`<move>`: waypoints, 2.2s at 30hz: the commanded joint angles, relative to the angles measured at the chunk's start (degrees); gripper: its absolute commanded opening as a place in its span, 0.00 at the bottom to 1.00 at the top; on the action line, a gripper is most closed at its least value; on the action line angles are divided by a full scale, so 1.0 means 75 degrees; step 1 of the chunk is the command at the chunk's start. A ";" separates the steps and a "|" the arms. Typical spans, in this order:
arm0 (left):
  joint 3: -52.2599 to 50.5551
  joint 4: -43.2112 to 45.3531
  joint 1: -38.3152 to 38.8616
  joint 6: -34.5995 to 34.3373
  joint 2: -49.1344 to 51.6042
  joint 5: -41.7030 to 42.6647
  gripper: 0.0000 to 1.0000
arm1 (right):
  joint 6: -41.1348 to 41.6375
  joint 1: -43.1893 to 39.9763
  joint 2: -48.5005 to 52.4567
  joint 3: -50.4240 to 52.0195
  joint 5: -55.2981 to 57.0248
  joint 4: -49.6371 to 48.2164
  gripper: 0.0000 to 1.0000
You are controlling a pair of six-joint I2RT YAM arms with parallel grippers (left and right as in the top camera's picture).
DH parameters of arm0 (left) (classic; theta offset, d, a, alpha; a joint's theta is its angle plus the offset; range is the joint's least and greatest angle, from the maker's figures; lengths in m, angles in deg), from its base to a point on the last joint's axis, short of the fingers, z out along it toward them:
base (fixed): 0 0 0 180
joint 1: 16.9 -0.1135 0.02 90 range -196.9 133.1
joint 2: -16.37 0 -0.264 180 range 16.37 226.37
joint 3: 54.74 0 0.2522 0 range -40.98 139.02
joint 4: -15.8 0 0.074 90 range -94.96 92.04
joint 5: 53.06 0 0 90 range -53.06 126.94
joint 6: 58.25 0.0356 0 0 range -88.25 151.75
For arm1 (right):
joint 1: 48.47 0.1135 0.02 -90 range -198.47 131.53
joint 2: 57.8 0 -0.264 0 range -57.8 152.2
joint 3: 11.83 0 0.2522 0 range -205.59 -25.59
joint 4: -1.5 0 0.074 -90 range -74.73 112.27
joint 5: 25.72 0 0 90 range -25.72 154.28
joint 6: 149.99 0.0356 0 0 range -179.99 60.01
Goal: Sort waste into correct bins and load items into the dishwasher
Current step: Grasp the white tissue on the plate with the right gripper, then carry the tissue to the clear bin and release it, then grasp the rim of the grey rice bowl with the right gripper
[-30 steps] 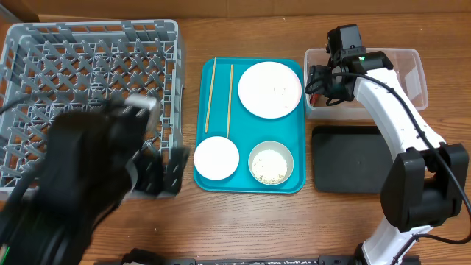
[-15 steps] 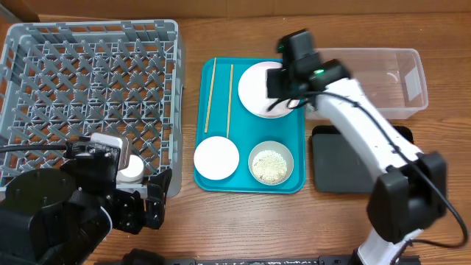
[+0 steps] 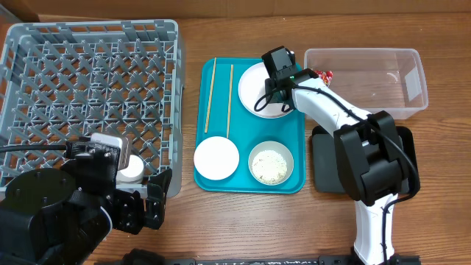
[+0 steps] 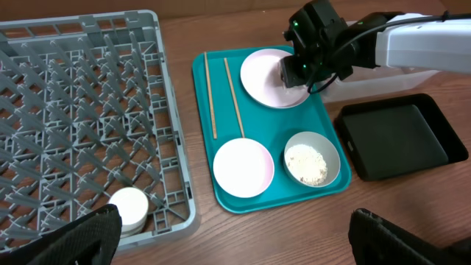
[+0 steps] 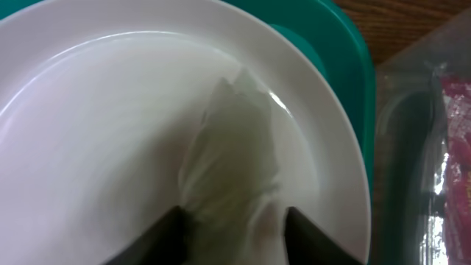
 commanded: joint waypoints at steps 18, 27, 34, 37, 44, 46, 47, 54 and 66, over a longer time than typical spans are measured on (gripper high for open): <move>0.0003 0.0012 0.0044 -0.0055 -0.0012 -0.0111 1.00 | -0.0012 0.0058 -0.0198 -0.0350 -0.0685 0.0935 0.04; 0.0003 0.0012 0.0044 -0.0055 -0.0012 -0.0111 1.00 | 0.0026 -0.0064 -0.1734 -0.1443 -0.0670 0.2203 0.04; 0.0000 0.0012 0.0044 -0.0055 -0.0012 -0.0111 1.00 | 0.0023 -0.0621 -0.2215 -0.1376 -0.0673 0.3089 0.04; 0.0003 0.0012 0.0044 -0.0052 -0.0012 -0.0111 1.00 | 0.0023 -0.1049 -0.2075 -0.1029 -0.0676 0.2978 0.04; 0.0003 0.0012 0.0044 -0.0052 -0.0012 -0.0111 1.00 | -0.0181 -0.1708 -0.1612 -0.0743 -0.1591 0.3188 0.51; 0.0003 0.0012 0.0044 -0.0052 -0.0012 -0.0111 1.00 | -0.0181 -0.1714 -0.1728 -0.0790 -0.1609 0.3305 0.55; 0.0003 0.0012 0.0044 -0.0052 -0.0012 -0.0111 1.00 | -0.0181 -0.1705 -0.1848 -0.0813 -0.1606 0.3357 0.56; 0.0003 0.0012 0.0044 -0.0055 -0.0012 -0.0111 1.00 | -0.0178 -0.1145 -0.3159 -0.0822 -0.2451 0.3815 0.61; 0.0003 0.0012 0.0044 -0.0052 -0.0012 -0.0111 1.00 | 0.1139 0.0769 -0.3453 0.0839 -0.1964 0.5222 0.61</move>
